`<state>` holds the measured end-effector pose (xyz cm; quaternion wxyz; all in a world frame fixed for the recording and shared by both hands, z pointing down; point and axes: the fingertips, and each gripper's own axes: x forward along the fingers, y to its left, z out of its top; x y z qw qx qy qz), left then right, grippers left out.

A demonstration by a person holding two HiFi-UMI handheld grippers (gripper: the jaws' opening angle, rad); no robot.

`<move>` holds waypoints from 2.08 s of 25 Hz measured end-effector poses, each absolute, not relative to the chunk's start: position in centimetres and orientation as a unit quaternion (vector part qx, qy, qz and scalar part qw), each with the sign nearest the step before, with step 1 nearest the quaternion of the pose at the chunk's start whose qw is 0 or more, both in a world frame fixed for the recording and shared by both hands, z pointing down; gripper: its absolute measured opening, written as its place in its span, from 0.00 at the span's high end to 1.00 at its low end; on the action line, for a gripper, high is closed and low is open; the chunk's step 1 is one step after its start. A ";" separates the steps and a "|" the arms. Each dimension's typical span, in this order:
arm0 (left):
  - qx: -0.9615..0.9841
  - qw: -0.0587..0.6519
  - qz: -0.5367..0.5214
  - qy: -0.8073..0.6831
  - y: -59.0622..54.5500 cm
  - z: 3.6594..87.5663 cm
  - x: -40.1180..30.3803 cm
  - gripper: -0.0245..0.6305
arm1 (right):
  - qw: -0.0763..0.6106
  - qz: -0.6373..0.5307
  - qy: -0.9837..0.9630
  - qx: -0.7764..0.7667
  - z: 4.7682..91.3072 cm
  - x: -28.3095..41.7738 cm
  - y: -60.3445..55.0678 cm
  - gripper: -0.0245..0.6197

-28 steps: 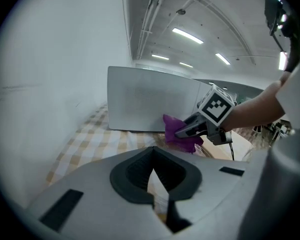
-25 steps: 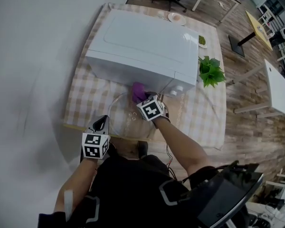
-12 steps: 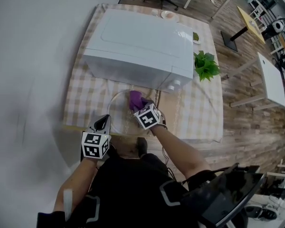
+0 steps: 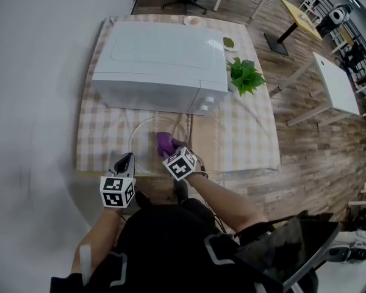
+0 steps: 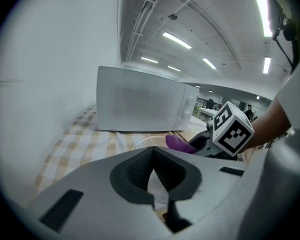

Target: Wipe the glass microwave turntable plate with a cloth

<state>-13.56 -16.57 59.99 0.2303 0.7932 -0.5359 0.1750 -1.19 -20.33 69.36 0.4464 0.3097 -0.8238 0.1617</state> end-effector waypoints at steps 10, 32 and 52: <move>0.786 0.242 0.159 -0.546 -16.3 60.2 -13.7 0.95 | 0.449 0.166 -0.822 0.307 69.6 -0.4 -15.7 0.75; 0.793 0.238 0.162 -0.536 -17.0 59.8 -11.9 0.95 | 0.401 0.195 -0.836 0.320 65.5 2.1 -16.5 0.75; 0.769 0.239 0.177 -0.566 -18.4 58.8 -13.2 0.95 | 0.425 0.161 -0.818 0.353 68.4 3.5 -29.5 0.75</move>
